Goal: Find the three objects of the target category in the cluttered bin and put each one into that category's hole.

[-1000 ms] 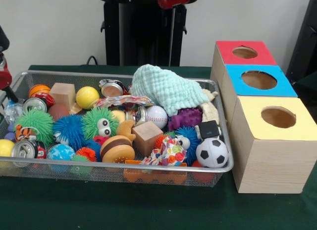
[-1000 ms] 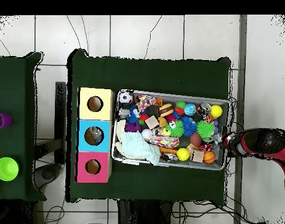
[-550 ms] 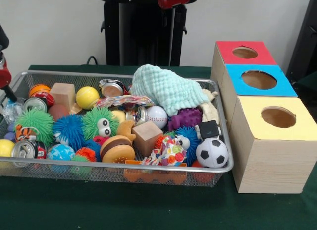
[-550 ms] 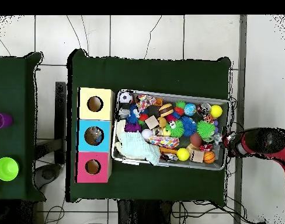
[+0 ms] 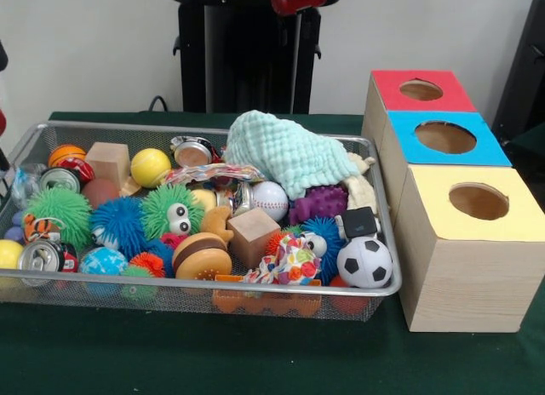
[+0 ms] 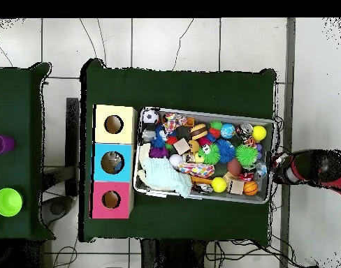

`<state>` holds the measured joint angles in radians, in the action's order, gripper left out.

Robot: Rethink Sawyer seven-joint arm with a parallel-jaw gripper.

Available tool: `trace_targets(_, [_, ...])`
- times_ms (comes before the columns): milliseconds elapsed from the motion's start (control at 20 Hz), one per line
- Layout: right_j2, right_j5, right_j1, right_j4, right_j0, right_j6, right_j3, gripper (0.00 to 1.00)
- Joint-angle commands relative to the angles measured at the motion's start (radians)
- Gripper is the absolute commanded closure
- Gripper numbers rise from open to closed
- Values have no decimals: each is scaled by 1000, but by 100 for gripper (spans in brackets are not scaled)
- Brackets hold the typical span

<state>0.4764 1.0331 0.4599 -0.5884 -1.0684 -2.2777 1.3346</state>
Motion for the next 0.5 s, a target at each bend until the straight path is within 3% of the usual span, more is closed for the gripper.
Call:
trace_targets(50, [-80,-43,80,-70,62,56,25,100])
trace_targets(300, [-131,-6,102,-66,120,19,20,100])
trace_targets(350, [-146,-22,99,-57,127,20,24,0])
trace_targets(500, [-152,-51,101,-62,130,19,42,0])
